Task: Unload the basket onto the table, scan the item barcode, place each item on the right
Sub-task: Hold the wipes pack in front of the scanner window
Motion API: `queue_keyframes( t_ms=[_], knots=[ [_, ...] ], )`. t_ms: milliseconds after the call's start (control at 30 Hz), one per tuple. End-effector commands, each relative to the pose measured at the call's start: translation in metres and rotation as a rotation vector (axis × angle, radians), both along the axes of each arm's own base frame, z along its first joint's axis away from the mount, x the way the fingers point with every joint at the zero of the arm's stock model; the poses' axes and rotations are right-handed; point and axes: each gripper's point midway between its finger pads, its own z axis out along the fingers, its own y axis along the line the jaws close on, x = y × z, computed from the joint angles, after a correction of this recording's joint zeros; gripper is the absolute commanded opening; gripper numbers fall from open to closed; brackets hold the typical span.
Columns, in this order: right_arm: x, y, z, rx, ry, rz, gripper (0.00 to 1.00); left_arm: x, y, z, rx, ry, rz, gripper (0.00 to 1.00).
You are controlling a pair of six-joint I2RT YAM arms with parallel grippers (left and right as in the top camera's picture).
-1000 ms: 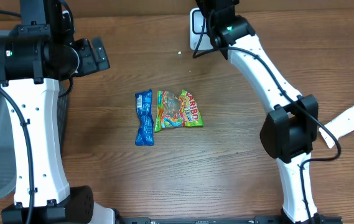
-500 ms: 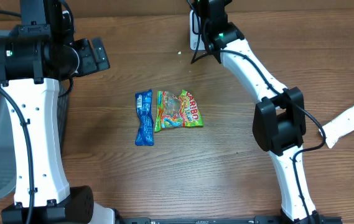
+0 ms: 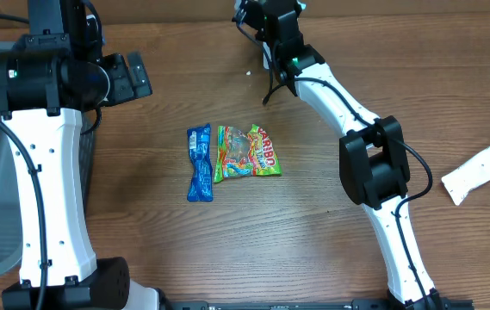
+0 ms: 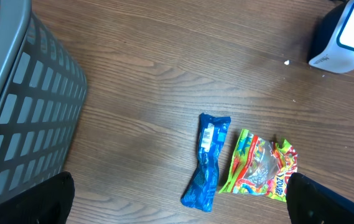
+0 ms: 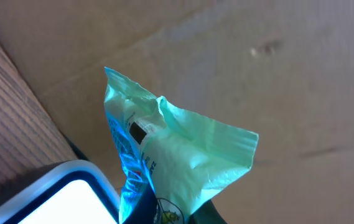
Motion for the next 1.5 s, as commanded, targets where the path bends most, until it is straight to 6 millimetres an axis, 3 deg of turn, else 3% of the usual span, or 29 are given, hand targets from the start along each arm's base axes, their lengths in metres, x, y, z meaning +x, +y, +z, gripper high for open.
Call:
queue_keyframes(
  t_ms=[0, 1300, 1467],
  knots=[
    [-0.001, 0.007, 0.02, -0.06, -0.048, 0.043, 0.04, 0.001, 0.0, 0.008, 0.013, -0.023, -0.008, 1.0],
    [-0.003, 0.012, 0.016, -0.059, -0.031, 0.062, 0.04, 0.001, -0.002, 0.008, 0.013, -0.023, -0.015, 1.0],
    [0.002, 0.0, 0.035, 0.006, -0.105, -0.032, 0.04, 0.001, -0.002, 0.007, 0.013, -0.023, -0.015, 1.0]
  ],
)
